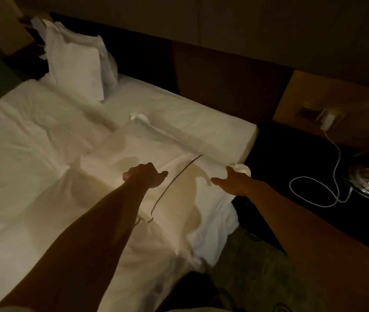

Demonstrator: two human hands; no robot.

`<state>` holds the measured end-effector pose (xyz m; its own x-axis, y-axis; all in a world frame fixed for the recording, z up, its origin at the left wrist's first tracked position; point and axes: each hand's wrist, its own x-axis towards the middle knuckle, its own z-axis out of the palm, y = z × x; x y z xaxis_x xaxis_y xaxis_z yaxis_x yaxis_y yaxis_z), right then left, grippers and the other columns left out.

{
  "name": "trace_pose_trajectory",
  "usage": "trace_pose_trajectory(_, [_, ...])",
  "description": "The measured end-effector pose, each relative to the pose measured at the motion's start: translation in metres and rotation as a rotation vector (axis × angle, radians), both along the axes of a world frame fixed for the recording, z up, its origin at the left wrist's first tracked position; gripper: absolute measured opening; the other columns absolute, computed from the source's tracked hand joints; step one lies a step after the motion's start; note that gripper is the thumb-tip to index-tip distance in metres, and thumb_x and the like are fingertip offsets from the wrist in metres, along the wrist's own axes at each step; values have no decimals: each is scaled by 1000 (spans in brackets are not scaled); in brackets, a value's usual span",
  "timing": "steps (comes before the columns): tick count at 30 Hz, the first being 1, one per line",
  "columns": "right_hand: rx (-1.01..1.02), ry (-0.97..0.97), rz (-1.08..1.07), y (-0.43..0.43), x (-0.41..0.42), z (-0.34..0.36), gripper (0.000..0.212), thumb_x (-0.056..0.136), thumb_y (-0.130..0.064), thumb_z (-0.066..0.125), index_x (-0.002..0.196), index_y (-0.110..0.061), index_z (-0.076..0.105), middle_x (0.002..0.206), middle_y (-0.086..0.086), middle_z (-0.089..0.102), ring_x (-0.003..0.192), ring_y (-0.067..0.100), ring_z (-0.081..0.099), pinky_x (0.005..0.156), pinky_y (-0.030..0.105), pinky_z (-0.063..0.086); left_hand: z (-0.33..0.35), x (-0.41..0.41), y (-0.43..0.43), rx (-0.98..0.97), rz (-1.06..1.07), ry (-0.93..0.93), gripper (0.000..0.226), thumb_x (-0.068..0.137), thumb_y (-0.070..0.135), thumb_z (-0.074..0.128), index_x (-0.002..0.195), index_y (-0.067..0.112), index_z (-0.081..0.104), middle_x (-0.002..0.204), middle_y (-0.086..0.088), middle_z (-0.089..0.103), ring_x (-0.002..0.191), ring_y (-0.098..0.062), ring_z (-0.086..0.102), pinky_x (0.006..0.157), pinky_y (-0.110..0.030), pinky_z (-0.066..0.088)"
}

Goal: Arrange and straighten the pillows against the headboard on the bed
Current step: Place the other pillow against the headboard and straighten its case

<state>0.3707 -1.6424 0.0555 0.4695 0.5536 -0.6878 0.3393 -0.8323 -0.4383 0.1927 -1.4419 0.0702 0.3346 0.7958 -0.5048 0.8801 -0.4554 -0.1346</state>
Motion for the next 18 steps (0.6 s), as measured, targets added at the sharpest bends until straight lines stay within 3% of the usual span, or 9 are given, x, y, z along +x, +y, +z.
trace_pose_trajectory(2, [38, 70, -196, 30, 7, -18, 96, 89, -66, 48, 156, -15, 1, 160, 18, 20, 142, 38, 29, 111, 47, 30, -18, 15, 44, -7, -21, -18, 82, 83, 78, 35, 142, 21, 42, 134, -13, 56, 122, -37, 52, 93, -47, 42])
trace_pose_trajectory(6, [-45, 270, -657, 115, 3, -82, 100, 82, -73, 51, 155, -30, -3, 156, 17, 29, 131, 46, 40, 89, 60, 43, -81, 48, 153, -2, -24, -66, 86, 84, 79, 30, 145, 20, 36, 139, -17, 50, 125, -41, 47, 95, -51, 40])
trace_pose_trajectory(8, [-60, 245, -798, 153, -8, -112, 104, 79, -75, 53, 155, -31, -3, 156, 23, 21, 131, 50, 37, 98, 65, 39, -110, 56, 191, -8, 7, -104, 86, 84, 80, 29, 146, 20, 34, 141, -18, 47, 126, -42, 45, 97, -53, 39])
trace_pose_trajectory(14, [-184, 65, -807, 240, -13, -183, 108, 75, -80, 50, 154, -34, -6, 159, 25, 0, 138, 59, 15, 110, 66, 19, -205, 73, 281, -88, 121, -137, 92, 79, 85, 31, 152, 32, 15, 155, -15, 24, 134, -46, 28, 102, -62, 33])
trace_pose_trajectory(18, [-210, -52, -570, 262, 10, -207, 99, 78, -82, 42, 154, -37, -3, 161, 20, -2, 141, 54, 8, 106, 73, 20, -244, 75, 298, -83, 223, -194, 88, 80, 84, 28, 153, 41, 8, 165, -10, -2, 144, -51, 2, 107, -76, 7])
